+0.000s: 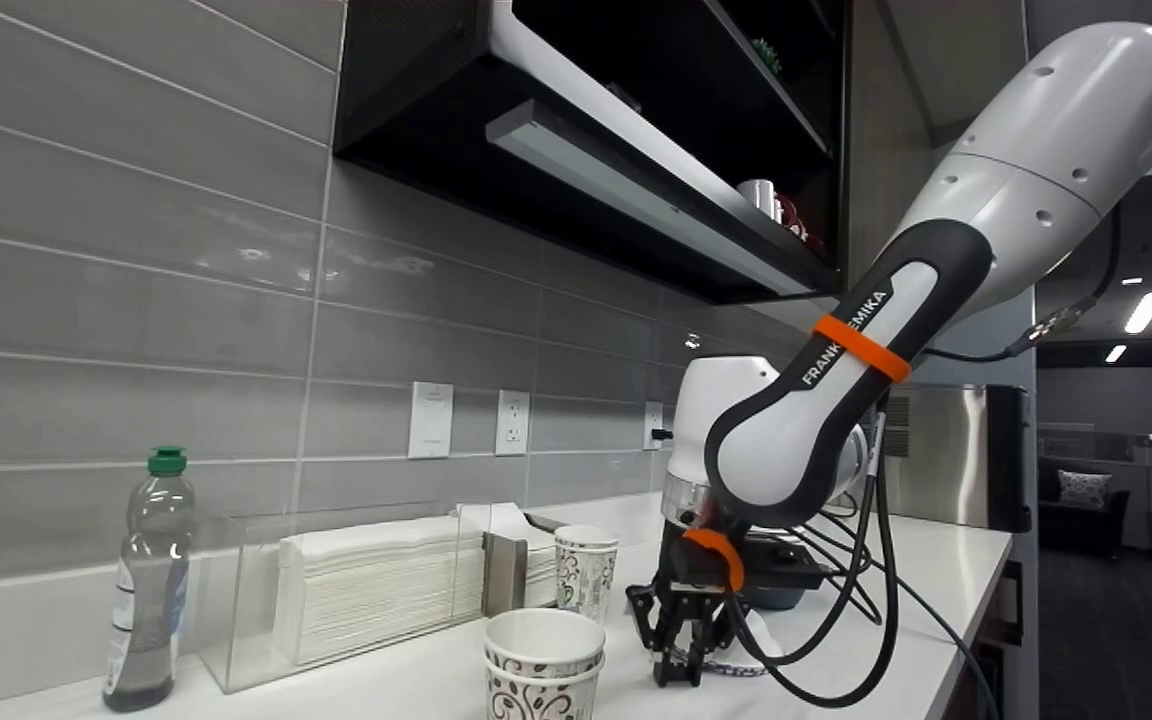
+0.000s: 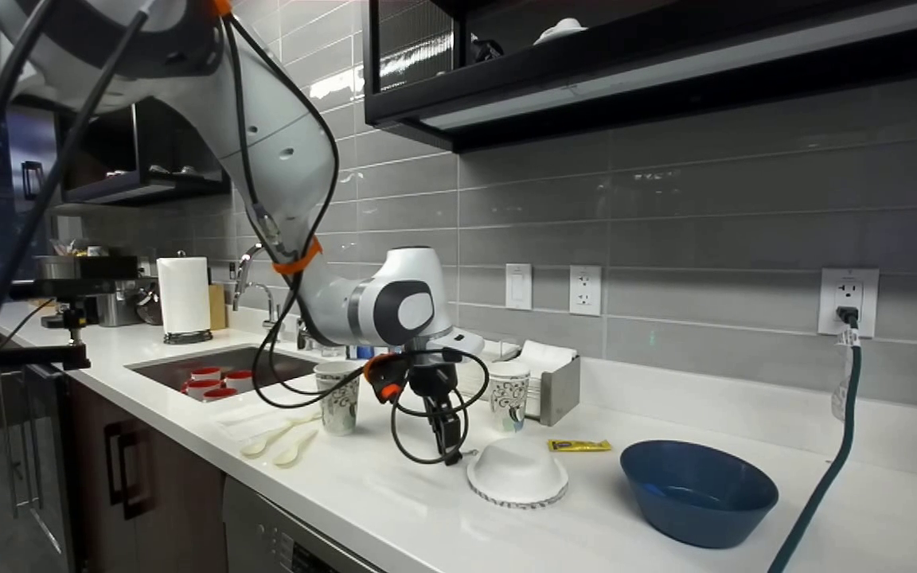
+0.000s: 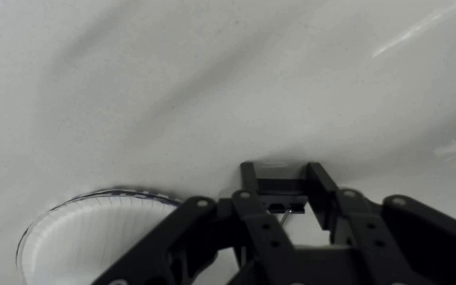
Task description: Move the black object to the shelf above the counter
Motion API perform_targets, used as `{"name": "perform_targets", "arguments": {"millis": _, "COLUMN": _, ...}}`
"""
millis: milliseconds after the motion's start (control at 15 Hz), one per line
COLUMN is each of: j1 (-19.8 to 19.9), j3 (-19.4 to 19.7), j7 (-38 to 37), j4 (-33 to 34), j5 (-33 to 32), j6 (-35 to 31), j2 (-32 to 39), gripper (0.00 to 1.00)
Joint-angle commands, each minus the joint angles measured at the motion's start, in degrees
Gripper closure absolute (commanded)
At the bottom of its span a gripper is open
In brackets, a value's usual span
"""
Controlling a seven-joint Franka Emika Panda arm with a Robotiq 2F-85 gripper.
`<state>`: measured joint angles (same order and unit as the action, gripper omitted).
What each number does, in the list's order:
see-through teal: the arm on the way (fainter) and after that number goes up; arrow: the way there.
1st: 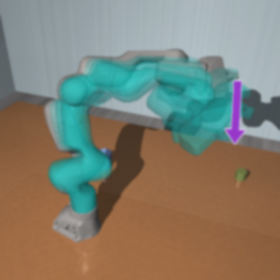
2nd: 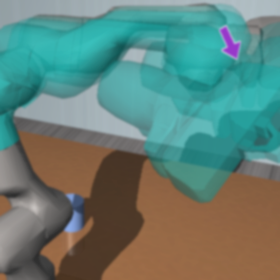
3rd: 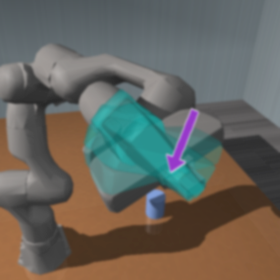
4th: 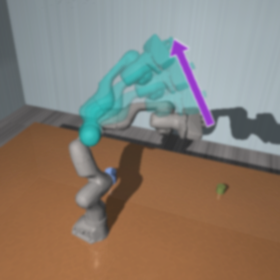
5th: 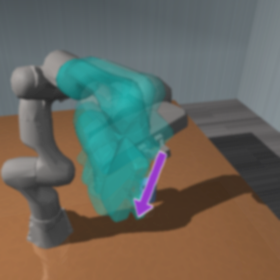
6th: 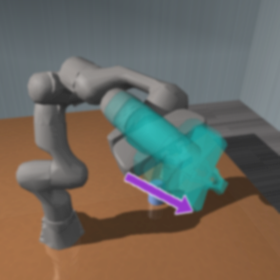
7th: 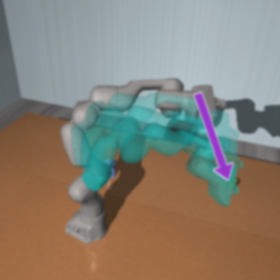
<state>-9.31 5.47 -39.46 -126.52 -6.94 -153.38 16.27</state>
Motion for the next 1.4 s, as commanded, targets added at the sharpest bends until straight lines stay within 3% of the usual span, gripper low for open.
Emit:
{"name": "perform_targets", "arguments": {"millis": 0, "j1": -0.58, "j3": -0.99, "j7": 0.62, "j4": -0.62, "j5": 0.18, "j6": 0.73, "j2": -1.96, "gripper": 0.89}}
{"name": "perform_targets", "arguments": {"millis": 267, "j1": 1.3, "j3": -5.5, "j7": 7.71, "j4": -4.33, "j5": 7.15, "j6": 0.43, "j2": -8.69, "gripper": 0.89}}
{"name": "perform_targets", "arguments": {"millis": 667, "j1": 3.72, "j3": -2.98, "j7": -3.54, "j4": -3.03, "j5": 4.71, "j6": 1.92, "j2": -17.57, "gripper": 0.89}}
{"name": "perform_targets", "arguments": {"millis": 800, "j1": 5.61, "j3": -3.52, "j7": -3.22, "j4": -1.89, "j5": 4.24, "j6": 7.25, "j2": -21.09, "gripper": 0.89}}
{"name": "perform_targets", "arguments": {"millis": 933, "j1": 4.94, "j3": -2.55, "j7": 5.4, "j4": -0.64, "j5": 7.57, "j6": 17.52, "j2": -24.92, "gripper": 0.89}}
{"name": "perform_targets", "arguments": {"millis": 1067, "j1": 6.9, "j3": -3.69, "j7": 14.0, "j4": 0.27, "j5": 8.92, "j6": 25.3, "j2": -28.99, "gripper": 0.89}}
{"name": "perform_targets", "arguments": {"millis": 1200, "j1": 7.57, "j3": -3.34, "j7": 20.76, "j4": 0.84, "j5": 8.79, "j6": 31.61, "j2": -32.89, "gripper": 0.89}}
{"name": "perform_targets", "arguments": {"millis": 1333, "j1": 8.22, "j3": -3.52, "j7": 25.27, "j4": -1.28, "j5": 7.76, "j6": 33.08, "j2": -37.69, "gripper": 0.89}}
